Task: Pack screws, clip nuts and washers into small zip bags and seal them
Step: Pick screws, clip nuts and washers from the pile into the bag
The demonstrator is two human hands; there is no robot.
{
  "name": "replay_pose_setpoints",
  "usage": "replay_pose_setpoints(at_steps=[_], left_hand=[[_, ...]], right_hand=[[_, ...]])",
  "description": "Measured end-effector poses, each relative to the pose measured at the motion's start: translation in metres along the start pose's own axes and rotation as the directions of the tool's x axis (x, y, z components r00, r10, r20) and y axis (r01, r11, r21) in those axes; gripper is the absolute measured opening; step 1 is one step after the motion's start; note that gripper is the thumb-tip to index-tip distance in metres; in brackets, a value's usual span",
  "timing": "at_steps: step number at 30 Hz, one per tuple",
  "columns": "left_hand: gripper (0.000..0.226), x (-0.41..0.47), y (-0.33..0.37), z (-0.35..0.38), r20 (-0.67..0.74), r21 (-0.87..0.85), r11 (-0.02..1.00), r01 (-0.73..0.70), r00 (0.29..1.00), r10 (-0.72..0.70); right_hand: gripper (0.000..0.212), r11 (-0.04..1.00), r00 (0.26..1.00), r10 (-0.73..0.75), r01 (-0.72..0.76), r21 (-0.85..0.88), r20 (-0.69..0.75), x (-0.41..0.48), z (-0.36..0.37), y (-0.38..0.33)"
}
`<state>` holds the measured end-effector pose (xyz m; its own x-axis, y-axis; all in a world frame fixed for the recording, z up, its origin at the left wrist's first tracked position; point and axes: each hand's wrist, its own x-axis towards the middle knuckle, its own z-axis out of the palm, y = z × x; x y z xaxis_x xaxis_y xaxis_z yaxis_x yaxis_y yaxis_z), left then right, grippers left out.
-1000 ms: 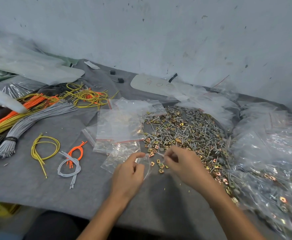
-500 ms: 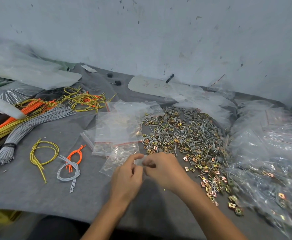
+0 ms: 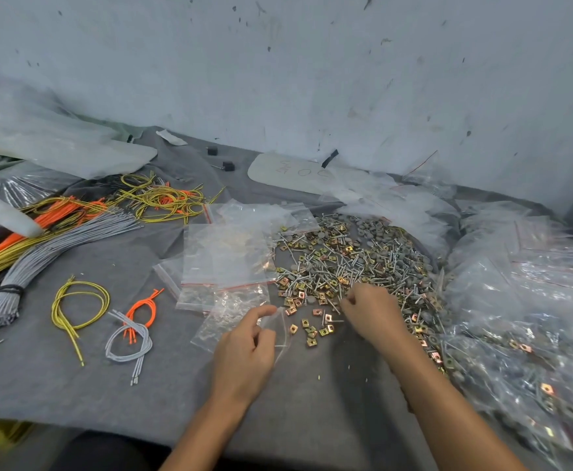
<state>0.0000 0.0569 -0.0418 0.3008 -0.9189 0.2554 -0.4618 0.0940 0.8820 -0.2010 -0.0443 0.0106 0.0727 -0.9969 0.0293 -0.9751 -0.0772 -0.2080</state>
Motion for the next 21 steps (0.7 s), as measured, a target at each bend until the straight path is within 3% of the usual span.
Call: replay_pose_setpoints(at_steps=[3,6,10,15,17,19,21], left_hand=[[0.041,0.000,0.000,-0.001,0.005,-0.004,1.000,0.003,1.000,-0.003],[0.041,0.000,0.000,-0.001,0.009,0.000,1.000,-0.002,1.000,0.002],[0.041,0.000,-0.001,0.000,0.007,0.008,1.000,-0.006,1.000,0.006],[0.040,0.000,0.000,-0.001,0.015,0.020,1.000,0.001,1.000,-0.001],[0.040,0.000,0.000,-0.001,0.012,0.017,1.000,0.000,1.000,0.000],[0.041,-0.001,0.000,-0.002,0.002,0.010,1.000,-0.002,1.000,0.002],[0.041,-0.001,0.000,-0.002,-0.005,0.008,1.000,-0.004,1.000,0.004]], right_hand=[[0.030,0.998,0.997,0.000,0.006,-0.069,0.083,0.004,0.004,0.003],[0.030,1.000,0.996,0.004,-0.002,-0.023,0.084,-0.001,0.001,0.006],[0.013,0.969,0.998,-0.045,0.033,0.244,0.048,-0.025,-0.007,-0.001],[0.008,0.845,0.972,-0.233,0.181,0.503,0.041,-0.071,-0.011,-0.034],[0.006,0.834,0.949,-0.316,0.281,0.475,-0.005,-0.082,-0.005,-0.047],[0.004,0.865,0.922,-0.383,0.380,0.328,-0.059,-0.083,0.001,-0.055],[0.004,0.888,0.919,-0.389,0.393,0.239,-0.065,-0.078,0.002,-0.058]])
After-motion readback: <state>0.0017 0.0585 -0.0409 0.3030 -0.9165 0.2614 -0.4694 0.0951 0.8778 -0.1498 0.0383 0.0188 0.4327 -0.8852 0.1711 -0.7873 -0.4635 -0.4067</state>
